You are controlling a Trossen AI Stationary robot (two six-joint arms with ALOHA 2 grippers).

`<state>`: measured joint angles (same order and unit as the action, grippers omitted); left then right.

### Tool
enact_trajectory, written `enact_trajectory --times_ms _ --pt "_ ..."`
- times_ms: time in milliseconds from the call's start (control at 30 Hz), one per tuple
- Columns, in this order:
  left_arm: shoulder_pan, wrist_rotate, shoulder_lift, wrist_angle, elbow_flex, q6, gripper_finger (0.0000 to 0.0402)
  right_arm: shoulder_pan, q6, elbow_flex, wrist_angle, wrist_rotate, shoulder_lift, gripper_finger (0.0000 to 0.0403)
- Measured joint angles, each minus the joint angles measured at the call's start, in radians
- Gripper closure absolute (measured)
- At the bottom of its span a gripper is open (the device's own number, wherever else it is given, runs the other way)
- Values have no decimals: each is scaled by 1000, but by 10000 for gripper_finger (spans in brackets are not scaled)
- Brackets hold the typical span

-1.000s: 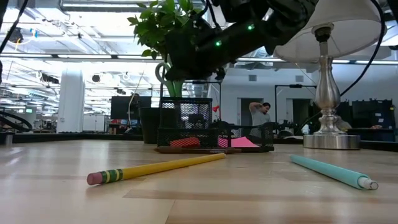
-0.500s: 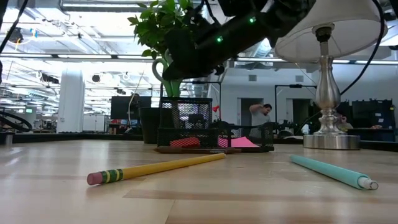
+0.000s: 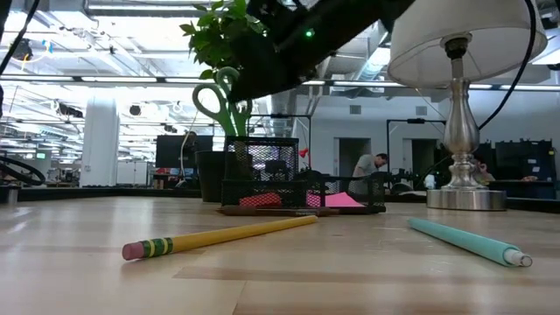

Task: Pick and place office supplies into organizer
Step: Put the brown pen into the black desk organizer

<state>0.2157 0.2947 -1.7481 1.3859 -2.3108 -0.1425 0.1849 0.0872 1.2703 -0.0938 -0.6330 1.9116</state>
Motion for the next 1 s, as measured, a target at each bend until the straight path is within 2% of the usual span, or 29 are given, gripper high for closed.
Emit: enact_trajectory --times_ms 233,367,467,567,700,833,1000 --pt "0 0 0 44 0 -10 326 92 -73 85 386 -167 -38 223" --pt "0 0 0 60 0 -57 326 155 -195 140 662 -161 -74 239" --pt "1 0 -2 122 1 -104 326 208 -357 149 885 -110 -96 249" --pt "5 8 -6 193 6 -144 326 257 -507 154 1021 -27 -107 256" --pt "35 47 -3 178 41 -165 326 317 -681 152 1145 35 -109 264" --pt "86 98 0 187 87 -198 326 362 -906 152 1304 -24 -114 272" --pt "138 258 9 185 175 -295 326 457 -1207 143 1540 -169 -155 282"
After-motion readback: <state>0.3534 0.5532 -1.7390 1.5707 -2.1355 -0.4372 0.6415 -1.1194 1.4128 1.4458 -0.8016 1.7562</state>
